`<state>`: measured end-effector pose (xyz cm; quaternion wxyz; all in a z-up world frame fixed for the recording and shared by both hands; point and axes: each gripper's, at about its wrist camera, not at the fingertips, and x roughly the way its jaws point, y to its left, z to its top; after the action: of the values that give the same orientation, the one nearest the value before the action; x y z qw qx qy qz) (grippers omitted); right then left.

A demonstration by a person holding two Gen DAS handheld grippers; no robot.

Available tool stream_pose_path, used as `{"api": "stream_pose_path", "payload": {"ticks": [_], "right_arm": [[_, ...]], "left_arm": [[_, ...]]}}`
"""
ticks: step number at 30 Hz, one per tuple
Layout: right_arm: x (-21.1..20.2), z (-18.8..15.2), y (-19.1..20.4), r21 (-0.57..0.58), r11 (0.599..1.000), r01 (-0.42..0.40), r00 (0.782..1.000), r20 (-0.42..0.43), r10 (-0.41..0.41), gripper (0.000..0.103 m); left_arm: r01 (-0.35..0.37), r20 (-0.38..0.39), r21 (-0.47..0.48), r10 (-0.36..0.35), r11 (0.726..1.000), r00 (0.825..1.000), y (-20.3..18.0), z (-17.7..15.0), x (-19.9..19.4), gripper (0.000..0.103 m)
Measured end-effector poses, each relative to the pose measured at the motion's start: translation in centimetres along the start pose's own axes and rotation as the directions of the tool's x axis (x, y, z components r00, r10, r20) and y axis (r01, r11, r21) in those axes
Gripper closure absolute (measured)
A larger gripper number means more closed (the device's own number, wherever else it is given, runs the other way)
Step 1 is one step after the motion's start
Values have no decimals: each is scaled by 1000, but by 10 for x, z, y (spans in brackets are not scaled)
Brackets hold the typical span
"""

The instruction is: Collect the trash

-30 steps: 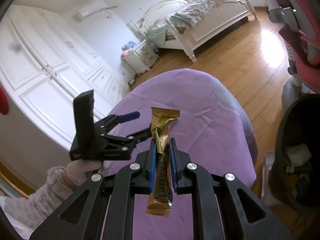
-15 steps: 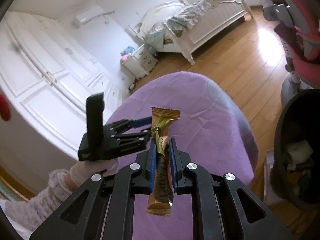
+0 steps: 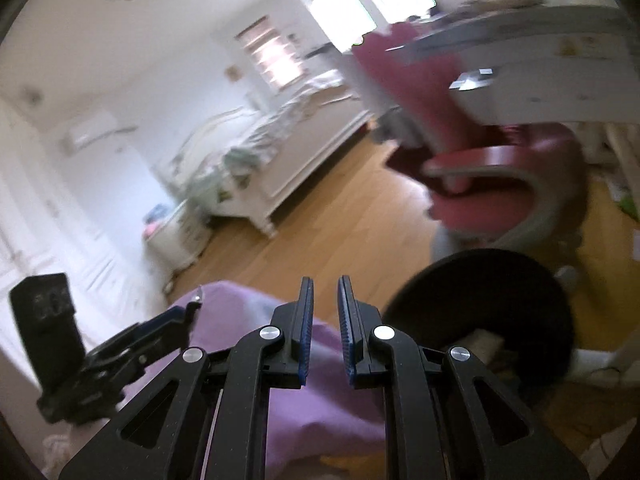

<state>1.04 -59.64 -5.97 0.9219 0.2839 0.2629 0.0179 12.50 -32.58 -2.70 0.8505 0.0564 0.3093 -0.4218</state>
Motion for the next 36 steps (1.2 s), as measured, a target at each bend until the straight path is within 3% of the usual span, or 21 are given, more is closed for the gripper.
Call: {"api": "stream_pose_path", "payload": {"ticks": [9,12,13,14,15,16,18,19,21,28,36], "right_arm": [[-4,-15,-62,88,995,55,998,-13,-54,89],[-2,-17,-73,106,992,67,998,-16,-66,89],[-3,-18,-78,114,991,74,997,-17,-72,89],[-5,-19,-83,118,990,78,997,-19,-76,89],[-6,-20,-85,123,989,80,997,-24,-77,89],[-6,-21,-89,130,988,85,996,-31,-82,89],[-7,-24,-94,131,986,99,995,-41,-95,83],[-9,-25,-96,131,986,103,994,-42,-98,67],[-12,-26,-100,145,984,106,994,-35,-102,54],[-15,-30,-98,161,983,87,996,-35,-82,53],[-10,-32,-58,101,994,44,998,-58,-39,48]], "left_arm": [[78,-73,11,-77,997,994,-37,12,61,46],[82,-101,6,-81,997,992,-42,9,81,41],[83,-114,11,-81,997,990,-45,8,87,35],[63,-135,29,-58,998,989,-51,8,96,17],[39,-140,47,-32,998,990,-55,8,99,8],[23,-128,68,-14,997,992,-60,8,100,5],[46,-110,121,-33,992,993,-71,6,98,5],[51,-112,129,-37,990,993,-73,6,97,5],[59,-112,132,-44,990,993,-78,5,93,5],[35,-54,127,-28,991,998,-84,8,51,5],[-140,19,86,139,986,990,-73,5,-23,5]]}}
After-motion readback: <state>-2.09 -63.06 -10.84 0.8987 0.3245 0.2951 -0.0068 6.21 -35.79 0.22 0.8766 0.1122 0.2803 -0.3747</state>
